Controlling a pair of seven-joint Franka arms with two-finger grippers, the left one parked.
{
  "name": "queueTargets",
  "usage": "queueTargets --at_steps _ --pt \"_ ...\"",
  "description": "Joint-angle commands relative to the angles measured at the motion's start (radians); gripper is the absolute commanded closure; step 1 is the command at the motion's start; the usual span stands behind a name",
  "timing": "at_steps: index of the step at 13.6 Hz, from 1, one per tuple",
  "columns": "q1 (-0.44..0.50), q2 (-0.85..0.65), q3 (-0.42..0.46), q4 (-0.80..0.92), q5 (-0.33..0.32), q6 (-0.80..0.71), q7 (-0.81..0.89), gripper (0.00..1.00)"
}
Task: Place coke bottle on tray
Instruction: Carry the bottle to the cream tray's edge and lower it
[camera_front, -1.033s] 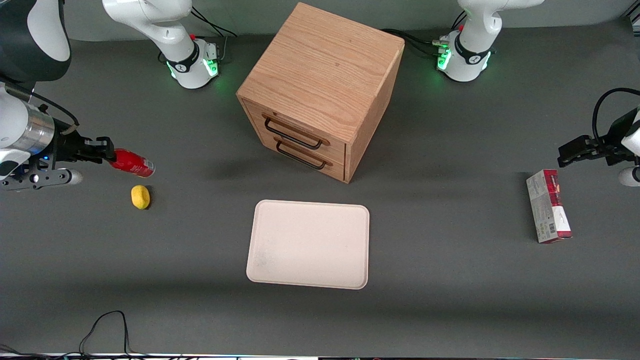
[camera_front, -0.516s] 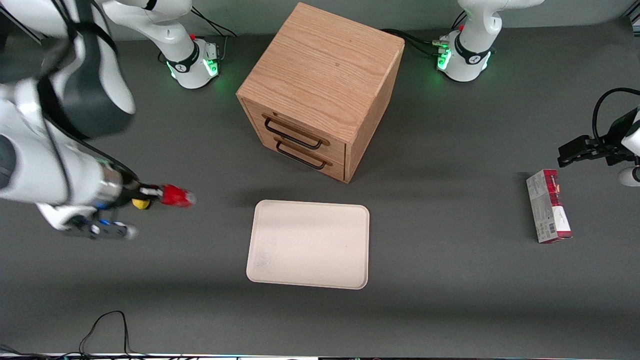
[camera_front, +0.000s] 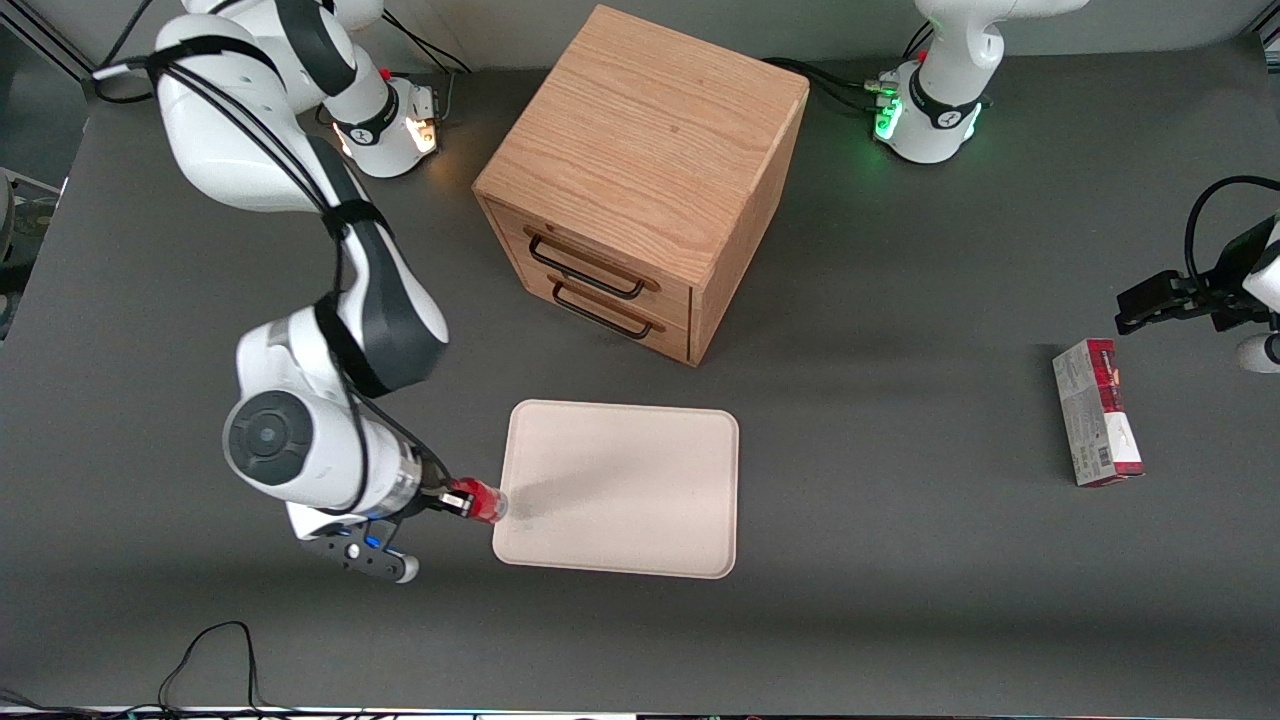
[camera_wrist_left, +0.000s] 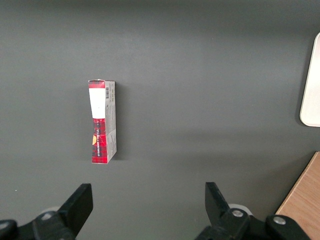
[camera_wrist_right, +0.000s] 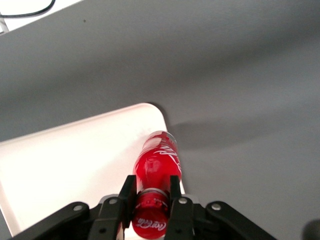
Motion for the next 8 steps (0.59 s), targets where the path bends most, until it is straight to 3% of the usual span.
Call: queueTargets --at_steps 1,8 --pt "0.021 0.056 0.004 0.067 -0.03 0.044 0.069 1.0" --pt "0.039 0.078 0.002 0.065 -0.054 0.071 0.074 1.0"
